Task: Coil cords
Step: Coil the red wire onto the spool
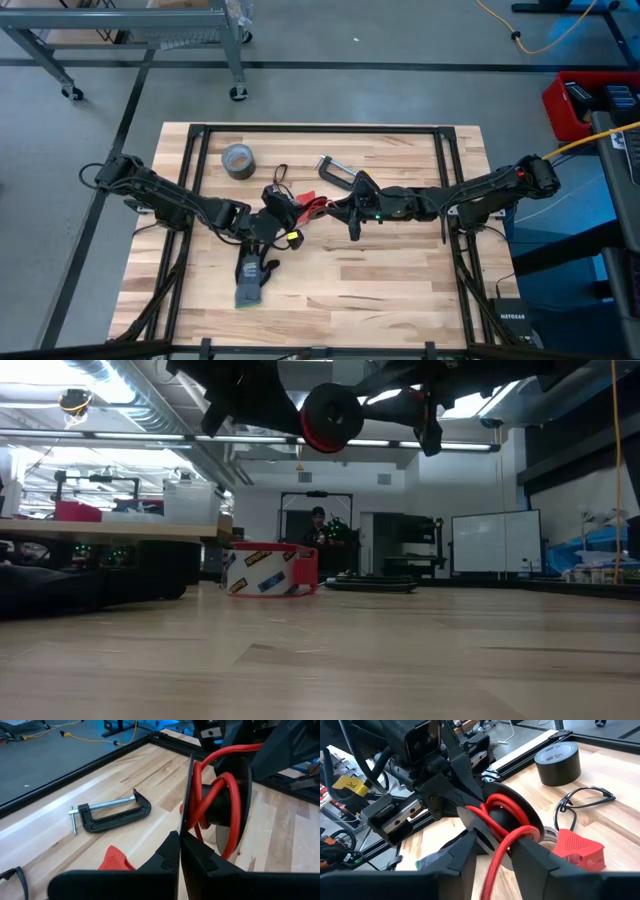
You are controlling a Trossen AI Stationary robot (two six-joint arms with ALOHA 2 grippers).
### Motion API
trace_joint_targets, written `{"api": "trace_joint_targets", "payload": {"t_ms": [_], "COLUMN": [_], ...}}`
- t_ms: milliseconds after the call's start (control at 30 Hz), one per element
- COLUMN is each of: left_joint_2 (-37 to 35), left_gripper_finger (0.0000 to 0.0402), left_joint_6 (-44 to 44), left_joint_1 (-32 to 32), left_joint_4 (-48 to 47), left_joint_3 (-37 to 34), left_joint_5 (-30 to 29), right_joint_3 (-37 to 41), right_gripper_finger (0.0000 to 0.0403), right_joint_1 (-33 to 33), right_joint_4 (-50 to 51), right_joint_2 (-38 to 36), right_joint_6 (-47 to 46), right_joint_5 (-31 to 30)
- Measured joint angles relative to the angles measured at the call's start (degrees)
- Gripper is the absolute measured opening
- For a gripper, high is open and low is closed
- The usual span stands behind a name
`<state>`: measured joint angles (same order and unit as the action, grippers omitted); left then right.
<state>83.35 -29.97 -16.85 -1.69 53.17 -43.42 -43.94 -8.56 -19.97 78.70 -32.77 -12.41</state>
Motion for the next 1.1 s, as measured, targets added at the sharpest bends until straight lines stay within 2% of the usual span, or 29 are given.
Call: {"api": "trace_joint_targets", "payload": {"t_ms": [233, 400, 833, 967, 1100], "left_joint_2": [0.00, 0.00, 0.00, 0.00, 0.02], "left_gripper_finger": [0.0000, 0.0000, 0.0000, 0.0000, 0.0000], "left_joint_6": [0.35, -0.61, -0.62, 0.01, 0.19], "left_joint_1": [-0.01, -0.77, -1.59, -1.70, -2.11], "left_joint_4": [-1.49, -5.89, -6.40, -6.49, -6.81], "left_joint_3": [0.00, 0.02, 0.00, 0.00, -0.04], "left_joint_5": [-0.04, -0.26, -0.20, -0.07, -0.02], "right_joint_3": [0.00, 0.00, 0.00, 0.00, 0.00], "right_gripper_finger": [0.0126, 0.0126, 0.0126, 0.0106, 0.0069], "right_joint_1": [-0.04, -0.04, -0.04, -0.04, -0.04], "right_joint_4": [0.00, 0.01, 0.00, 0.00, -0.02], "right_joint_2": [0.00, 0.00, -0.04, -0.04, -0.07], "right_joint_6": [-0.05, -0.15, -0.15, -0.07, 0.00], "right_joint_5": [0.02, 0.24, 0.13, 0.05, 0.02]}}
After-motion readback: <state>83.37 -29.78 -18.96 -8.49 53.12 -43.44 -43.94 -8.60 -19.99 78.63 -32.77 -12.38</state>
